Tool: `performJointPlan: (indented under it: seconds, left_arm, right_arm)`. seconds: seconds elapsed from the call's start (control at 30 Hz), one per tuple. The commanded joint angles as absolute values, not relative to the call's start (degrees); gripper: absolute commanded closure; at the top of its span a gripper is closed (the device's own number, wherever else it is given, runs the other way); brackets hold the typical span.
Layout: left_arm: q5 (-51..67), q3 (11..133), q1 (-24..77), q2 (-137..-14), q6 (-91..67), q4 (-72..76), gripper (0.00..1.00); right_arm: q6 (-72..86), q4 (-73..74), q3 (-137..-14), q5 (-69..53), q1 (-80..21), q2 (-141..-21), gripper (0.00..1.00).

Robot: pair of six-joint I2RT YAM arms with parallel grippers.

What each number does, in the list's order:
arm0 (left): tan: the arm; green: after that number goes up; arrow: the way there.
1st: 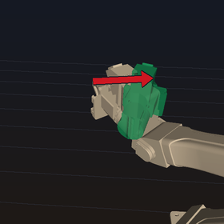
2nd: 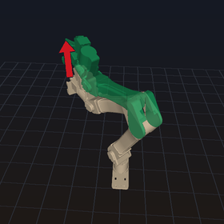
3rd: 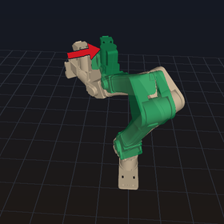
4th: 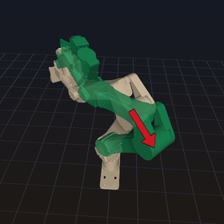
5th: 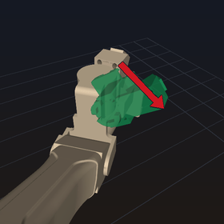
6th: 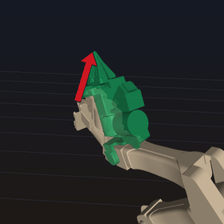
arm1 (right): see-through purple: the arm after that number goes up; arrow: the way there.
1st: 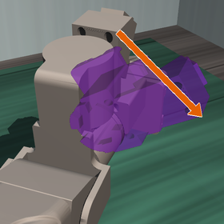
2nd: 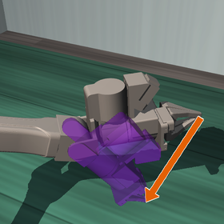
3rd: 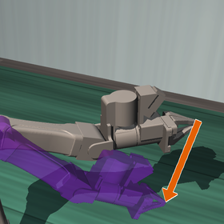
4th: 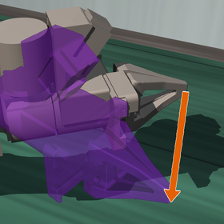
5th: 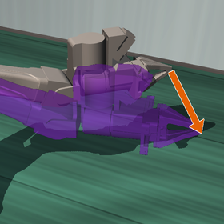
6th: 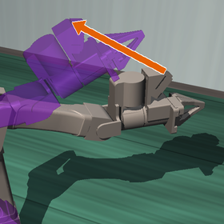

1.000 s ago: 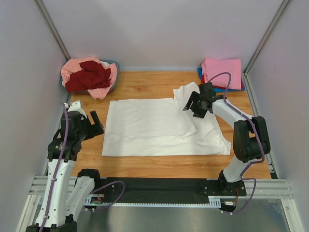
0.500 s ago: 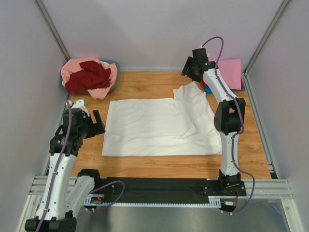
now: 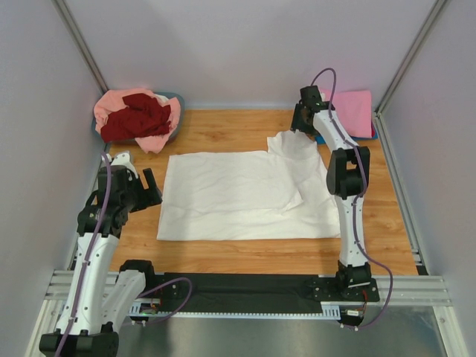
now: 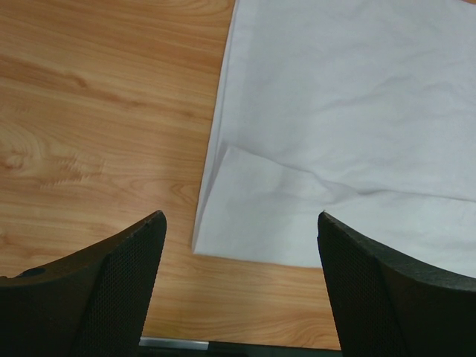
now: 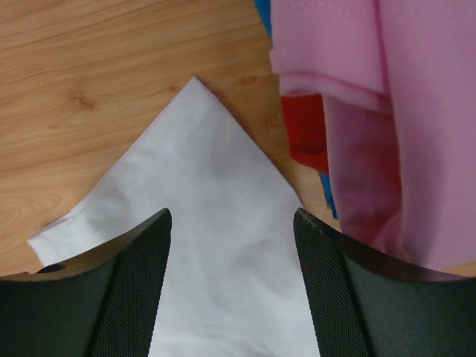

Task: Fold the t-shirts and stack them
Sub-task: Fold the tshirt

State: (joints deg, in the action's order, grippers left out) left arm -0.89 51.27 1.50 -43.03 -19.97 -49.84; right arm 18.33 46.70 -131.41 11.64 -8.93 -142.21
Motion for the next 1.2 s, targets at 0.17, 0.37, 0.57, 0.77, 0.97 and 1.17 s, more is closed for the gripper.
performJointPlan:
  seconds: [0.17, 0.37, 0.57, 0.77, 0.97, 1.17]
  left_arm:
    - [-0.35, 51.15, 1.05, -42.98, -18.63, -47.9, 0.12]
    - [-0.35, 51.15, 0.97, -43.42, -18.63, -47.9, 0.12]
    - [-0.35, 51.15, 0.79, -44.21, -18.72, -47.9, 0.12]
    - [-0.35, 51.15, 0.53, -44.65, -18.9, -47.99, 0.12]
    - [2.97, 52.2, 0.35, -49.03, -18.81, -46.59, 0.15]
    - [1.15, 61.33, 1.23, -64.22, -22.14, -40.45, 0.24]
  right_arm:
    - [14.5, 44.13, -144.66, 12.57, -9.05, -151.08, 0.32]
    - [16.61, 46.74, -148.88, 8.97, -9.23, -155.55, 0.4]
    - [18.19, 49.49, -147.06, 5.8, -9.84, -156.28, 0.71]
    - [17.93, 47.29, -144.49, 6.59, -10.11, -154.17, 1.0]
    - [19.15, 39.92, -134.93, 3.61, -10.28, -142.76, 1.0]
    - [21.63, 24.01, -111.82, 2.64, -11.07, -125.87, 1.0]
